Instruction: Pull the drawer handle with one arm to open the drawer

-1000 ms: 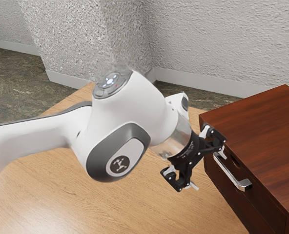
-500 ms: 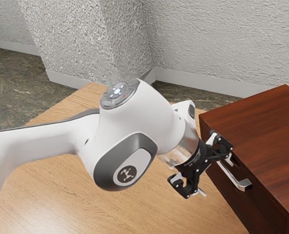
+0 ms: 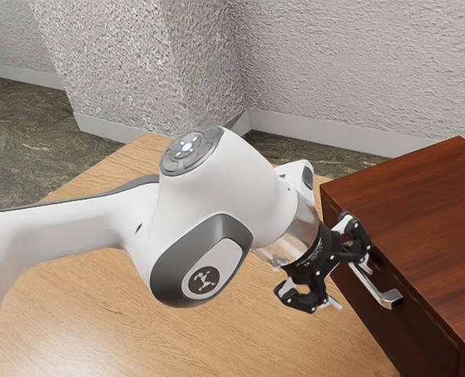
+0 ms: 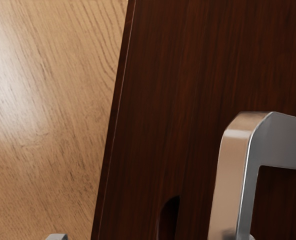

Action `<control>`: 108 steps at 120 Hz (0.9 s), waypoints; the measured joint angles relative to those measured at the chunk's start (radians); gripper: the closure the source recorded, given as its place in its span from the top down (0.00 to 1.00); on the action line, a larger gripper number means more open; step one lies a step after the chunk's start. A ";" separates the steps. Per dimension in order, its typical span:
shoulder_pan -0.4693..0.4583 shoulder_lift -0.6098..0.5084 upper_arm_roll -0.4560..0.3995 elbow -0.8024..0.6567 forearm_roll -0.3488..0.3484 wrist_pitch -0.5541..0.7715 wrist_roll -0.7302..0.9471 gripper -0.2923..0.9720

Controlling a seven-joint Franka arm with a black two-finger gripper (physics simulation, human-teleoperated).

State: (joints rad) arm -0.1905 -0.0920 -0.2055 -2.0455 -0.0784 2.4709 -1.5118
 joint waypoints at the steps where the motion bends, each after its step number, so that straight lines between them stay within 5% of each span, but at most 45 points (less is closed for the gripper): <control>1: 0.000 0.000 0.000 0.000 0.000 0.000 0.000 0.50; 108: -0.003 -0.181 0.018 -0.205 0.001 0.037 0.001 0.43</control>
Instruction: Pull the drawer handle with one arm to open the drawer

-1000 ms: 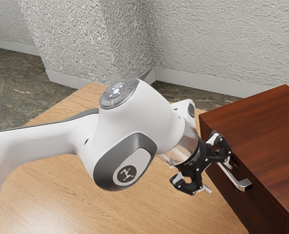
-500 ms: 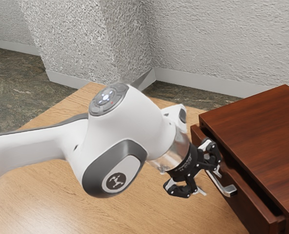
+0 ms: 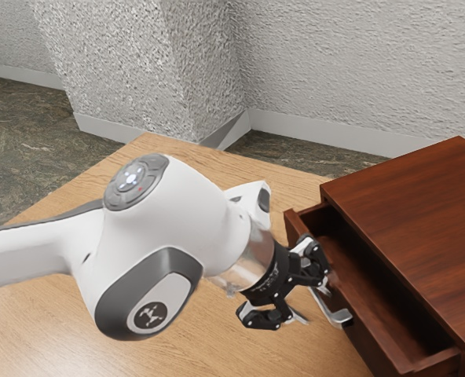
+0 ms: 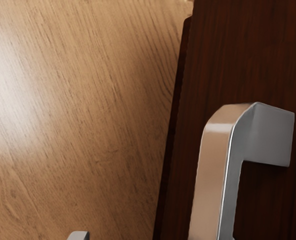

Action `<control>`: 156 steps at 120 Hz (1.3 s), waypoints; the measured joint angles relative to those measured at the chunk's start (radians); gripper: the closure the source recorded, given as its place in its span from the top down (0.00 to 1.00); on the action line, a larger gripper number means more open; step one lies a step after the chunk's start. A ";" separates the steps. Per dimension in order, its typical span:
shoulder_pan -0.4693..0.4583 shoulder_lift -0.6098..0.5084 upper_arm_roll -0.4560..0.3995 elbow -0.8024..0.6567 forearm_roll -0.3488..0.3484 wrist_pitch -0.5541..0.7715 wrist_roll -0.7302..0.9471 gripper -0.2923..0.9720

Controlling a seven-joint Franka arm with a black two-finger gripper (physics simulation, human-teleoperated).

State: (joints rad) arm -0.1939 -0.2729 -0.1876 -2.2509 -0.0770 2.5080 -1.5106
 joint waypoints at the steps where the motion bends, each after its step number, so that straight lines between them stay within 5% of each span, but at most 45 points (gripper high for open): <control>1: 0.000 -0.002 0.001 -0.002 0.000 0.000 0.000 0.43; 156: -0.004 -0.294 0.023 -0.259 -0.015 0.018 -0.001 0.43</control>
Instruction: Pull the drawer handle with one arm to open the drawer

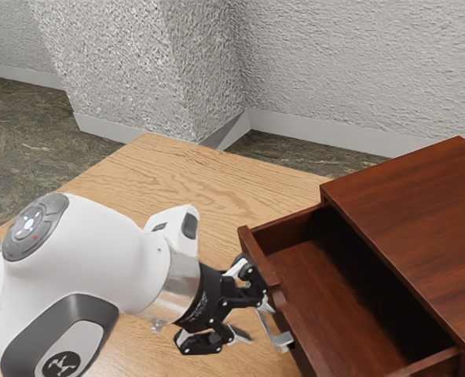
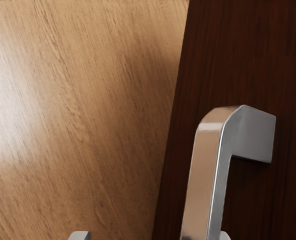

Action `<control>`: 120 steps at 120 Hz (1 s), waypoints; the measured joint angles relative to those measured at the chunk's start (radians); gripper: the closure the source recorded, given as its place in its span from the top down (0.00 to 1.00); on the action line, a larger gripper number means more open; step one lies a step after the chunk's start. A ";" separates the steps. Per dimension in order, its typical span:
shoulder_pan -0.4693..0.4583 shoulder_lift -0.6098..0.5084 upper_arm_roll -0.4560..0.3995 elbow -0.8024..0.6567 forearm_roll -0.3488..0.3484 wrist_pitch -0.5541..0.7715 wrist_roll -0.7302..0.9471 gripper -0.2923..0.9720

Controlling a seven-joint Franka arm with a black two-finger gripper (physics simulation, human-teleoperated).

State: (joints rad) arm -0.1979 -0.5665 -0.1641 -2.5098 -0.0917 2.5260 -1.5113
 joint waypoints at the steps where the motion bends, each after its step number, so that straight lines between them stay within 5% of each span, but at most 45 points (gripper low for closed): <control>1: 0.000 -0.002 0.000 -0.002 0.000 0.000 0.000 0.43; 120: -0.057 -0.192 0.089 -0.149 0.005 -0.021 -0.001 0.43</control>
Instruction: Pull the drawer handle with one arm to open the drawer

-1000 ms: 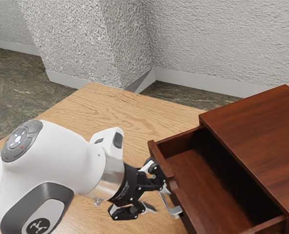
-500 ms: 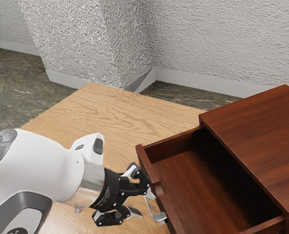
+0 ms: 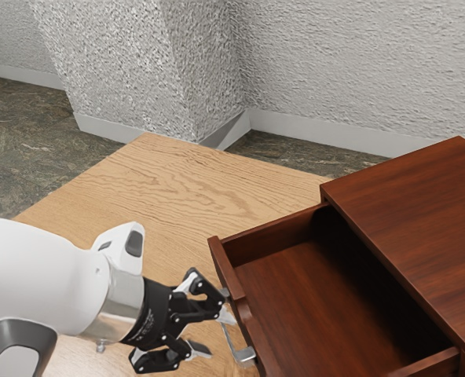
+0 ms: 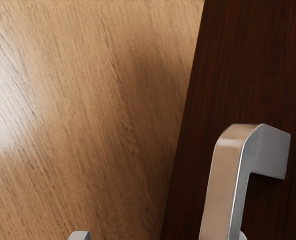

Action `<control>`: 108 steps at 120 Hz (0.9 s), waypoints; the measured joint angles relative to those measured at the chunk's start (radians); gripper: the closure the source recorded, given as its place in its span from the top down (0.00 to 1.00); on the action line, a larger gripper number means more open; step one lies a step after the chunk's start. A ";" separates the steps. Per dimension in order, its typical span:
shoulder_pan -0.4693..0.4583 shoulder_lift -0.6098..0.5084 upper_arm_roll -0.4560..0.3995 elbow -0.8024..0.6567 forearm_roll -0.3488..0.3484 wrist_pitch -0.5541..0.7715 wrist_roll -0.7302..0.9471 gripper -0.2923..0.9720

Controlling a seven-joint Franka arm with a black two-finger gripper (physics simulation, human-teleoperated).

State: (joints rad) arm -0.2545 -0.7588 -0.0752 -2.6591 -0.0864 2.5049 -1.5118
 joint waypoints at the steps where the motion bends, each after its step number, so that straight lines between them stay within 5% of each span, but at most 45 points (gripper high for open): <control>1: -0.001 0.000 0.000 0.000 0.000 0.000 0.000 0.43; 70: -0.020 -0.066 0.026 0.009 -0.004 -0.027 0.000 0.58; 78: -0.019 -0.036 0.032 0.136 -0.001 -0.121 0.000 0.63; 108: -0.019 0.480 0.024 0.847 0.026 -0.615 -0.001 0.73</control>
State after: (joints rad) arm -0.2733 -0.2784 -0.0507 -1.8123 -0.0603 1.8902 -1.5131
